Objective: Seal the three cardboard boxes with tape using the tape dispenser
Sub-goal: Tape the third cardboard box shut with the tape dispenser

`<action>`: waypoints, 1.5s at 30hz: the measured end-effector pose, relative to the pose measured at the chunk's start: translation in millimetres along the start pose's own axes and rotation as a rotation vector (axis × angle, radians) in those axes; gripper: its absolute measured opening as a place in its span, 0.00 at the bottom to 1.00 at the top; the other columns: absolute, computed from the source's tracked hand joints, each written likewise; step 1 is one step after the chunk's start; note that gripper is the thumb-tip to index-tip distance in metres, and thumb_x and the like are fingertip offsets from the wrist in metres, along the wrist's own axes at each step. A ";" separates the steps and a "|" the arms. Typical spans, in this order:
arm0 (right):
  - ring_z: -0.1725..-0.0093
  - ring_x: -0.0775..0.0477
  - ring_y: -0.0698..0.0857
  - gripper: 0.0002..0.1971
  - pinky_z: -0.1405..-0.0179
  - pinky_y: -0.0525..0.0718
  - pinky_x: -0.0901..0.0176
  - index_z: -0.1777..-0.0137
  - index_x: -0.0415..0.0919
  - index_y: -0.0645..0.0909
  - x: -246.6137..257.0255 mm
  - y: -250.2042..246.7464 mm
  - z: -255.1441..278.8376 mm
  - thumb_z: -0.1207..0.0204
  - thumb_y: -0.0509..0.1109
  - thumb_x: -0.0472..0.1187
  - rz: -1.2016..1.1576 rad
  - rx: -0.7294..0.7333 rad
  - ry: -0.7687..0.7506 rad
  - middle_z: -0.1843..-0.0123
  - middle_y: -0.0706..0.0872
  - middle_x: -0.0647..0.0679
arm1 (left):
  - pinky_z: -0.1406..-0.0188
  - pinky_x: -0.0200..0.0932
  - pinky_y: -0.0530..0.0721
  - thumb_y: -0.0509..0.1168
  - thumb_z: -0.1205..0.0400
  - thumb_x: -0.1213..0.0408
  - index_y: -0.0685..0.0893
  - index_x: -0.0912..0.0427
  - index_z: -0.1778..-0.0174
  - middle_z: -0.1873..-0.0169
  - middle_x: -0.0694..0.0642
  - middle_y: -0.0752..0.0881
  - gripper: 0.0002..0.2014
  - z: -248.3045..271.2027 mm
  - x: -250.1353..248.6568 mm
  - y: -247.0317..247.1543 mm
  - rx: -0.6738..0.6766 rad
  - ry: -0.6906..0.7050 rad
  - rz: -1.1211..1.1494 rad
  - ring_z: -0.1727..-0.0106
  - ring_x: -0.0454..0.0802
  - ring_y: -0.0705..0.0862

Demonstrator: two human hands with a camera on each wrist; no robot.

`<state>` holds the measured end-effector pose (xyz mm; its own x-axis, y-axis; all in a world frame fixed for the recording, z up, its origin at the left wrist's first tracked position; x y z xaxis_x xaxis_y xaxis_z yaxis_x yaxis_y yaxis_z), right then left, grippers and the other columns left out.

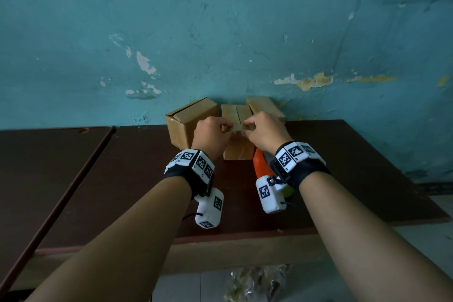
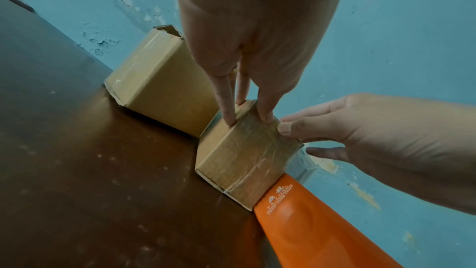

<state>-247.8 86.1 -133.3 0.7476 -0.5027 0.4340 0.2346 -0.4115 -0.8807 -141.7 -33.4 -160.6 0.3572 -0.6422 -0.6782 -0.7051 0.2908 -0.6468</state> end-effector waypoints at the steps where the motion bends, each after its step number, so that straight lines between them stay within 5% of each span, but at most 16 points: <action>1: 0.26 0.37 0.82 0.19 0.26 0.81 0.43 0.25 0.48 0.87 -1.9 -0.6 -2.0 0.15 0.76 0.49 0.025 -0.003 0.007 0.25 0.84 0.40 | 0.36 0.53 0.88 0.79 0.18 0.59 0.95 0.53 0.38 0.44 0.56 0.94 0.13 -3.0 -0.2 1.5 0.003 -0.005 -0.001 0.41 0.55 0.90; 5: 0.24 0.33 0.76 0.17 0.21 0.76 0.40 0.26 0.49 0.88 -4.2 -4.2 -8.7 0.13 0.74 0.47 0.134 -0.031 -0.010 0.28 0.83 0.38 | 0.39 0.48 0.86 0.79 0.17 0.59 0.95 0.53 0.36 0.43 0.56 0.93 0.13 -14.8 1.8 8.1 0.020 -0.022 -0.011 0.40 0.55 0.89; 9: 0.26 0.34 0.82 0.14 0.27 0.83 0.38 0.29 0.45 0.89 -8.3 3.6 -20.6 0.13 0.73 0.41 0.096 -0.006 -0.004 0.29 0.87 0.37 | 0.37 0.51 0.87 0.79 0.17 0.58 0.94 0.51 0.35 0.42 0.55 0.93 0.14 -23.7 4.5 15.4 0.027 -0.042 0.001 0.40 0.56 0.88; 14: 0.30 0.29 0.83 0.20 0.25 0.82 0.39 0.21 0.56 0.84 -16.1 4.3 -31.6 0.12 0.72 0.45 0.167 -0.012 0.038 0.26 0.79 0.36 | 0.35 0.52 0.87 0.78 0.17 0.57 0.94 0.50 0.35 0.40 0.54 0.93 0.14 -32.3 3.7 22.1 0.027 -0.049 0.014 0.39 0.56 0.88; 19: 0.23 0.30 0.74 0.21 0.22 0.74 0.39 0.19 0.56 0.81 -17.3 2.6 -38.7 0.10 0.68 0.45 0.260 0.012 0.015 0.26 0.82 0.36 | 0.30 0.51 0.86 0.74 0.13 0.62 0.91 0.50 0.29 0.34 0.57 0.92 0.16 -34.8 1.5 27.0 0.062 -0.069 0.014 0.34 0.58 0.88; 23: 0.19 0.32 0.69 0.22 0.20 0.69 0.39 0.16 0.52 0.78 -14.4 -2.6 -34.1 0.09 0.67 0.43 0.302 0.017 0.002 0.24 0.82 0.36 | 0.21 0.53 0.79 0.64 0.10 0.69 0.79 0.51 0.15 0.19 0.63 0.80 0.25 -28.2 -9.4 32.8 0.208 0.000 -0.096 0.22 0.63 0.81; 27: 0.18 0.33 0.70 0.23 0.20 0.71 0.38 0.17 0.48 0.78 -10.8 4.0 -35.5 0.11 0.67 0.46 0.293 0.097 0.023 0.24 0.83 0.37 | 0.15 0.51 0.68 0.65 0.10 0.69 0.65 0.51 0.08 0.10 0.65 0.65 0.33 -15.8 -17.4 33.5 0.311 0.091 -0.155 0.12 0.65 0.70; 32: 0.30 0.35 0.84 0.24 0.33 0.87 0.40 0.19 0.40 0.78 11.6 -6.6 -33.0 0.14 0.71 0.44 0.063 0.018 0.021 0.26 0.85 0.38 | 0.35 0.41 0.79 0.69 0.12 0.64 0.81 0.57 0.19 0.32 0.61 0.90 0.23 -19.2 -21.8 -9.4 0.104 0.132 -0.051 0.31 0.59 0.87; 36: 0.29 0.41 0.86 0.21 0.32 0.84 0.50 0.23 0.42 0.84 46.1 -7.7 -25.6 0.14 0.72 0.44 -0.098 -0.085 -0.071 0.27 0.88 0.44 | 0.36 0.50 0.86 0.69 0.15 0.63 0.91 0.58 0.34 0.41 0.58 0.93 0.14 -19.4 -13.4 -55.5 -0.104 0.114 0.060 0.39 0.56 0.90; 39: 0.32 0.44 0.88 0.20 0.31 0.86 0.49 0.24 0.42 0.84 68.2 11.6 -24.1 0.14 0.71 0.43 -0.310 -0.034 -0.113 0.30 0.89 0.46 | 0.27 0.51 0.80 0.69 0.17 0.61 0.88 0.59 0.30 0.32 0.60 0.89 0.19 -20.8 15.7 -82.0 -0.196 0.004 0.046 0.27 0.60 0.84; 42: 0.24 0.46 0.82 0.26 0.28 0.79 0.54 0.16 0.42 0.75 82.7 35.7 -24.2 0.12 0.69 0.48 -0.412 0.054 -0.094 0.20 0.82 0.45 | 0.11 0.54 0.61 0.69 0.13 0.61 0.76 0.64 0.17 0.17 0.64 0.77 0.28 -23.2 47.1 -95.0 -0.191 -0.119 -0.009 0.08 0.63 0.60; 45: 0.13 0.41 0.72 0.35 0.20 0.74 0.48 0.07 0.46 0.62 91.6 61.5 -25.8 0.10 0.65 0.56 -0.461 0.151 -0.059 0.10 0.69 0.45 | 0.09 0.58 0.56 0.64 0.09 0.55 0.61 0.64 0.08 0.09 0.64 0.63 0.35 -23.9 75.1 -93.0 -0.093 -0.251 0.061 0.06 0.63 0.52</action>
<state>-181.0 -5.0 -142.8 0.5780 -0.2480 0.7774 0.6335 -0.4641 -0.6191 -63.9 -125.6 -143.0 0.4449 -0.4258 -0.7879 -0.7792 0.2497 -0.5749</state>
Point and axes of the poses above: each hand's wrist, its own z-axis away from the middle knuckle, its own y-axis out of the palm, x = y × z, the point moved 9 cm from there along -z, towards the middle knuckle
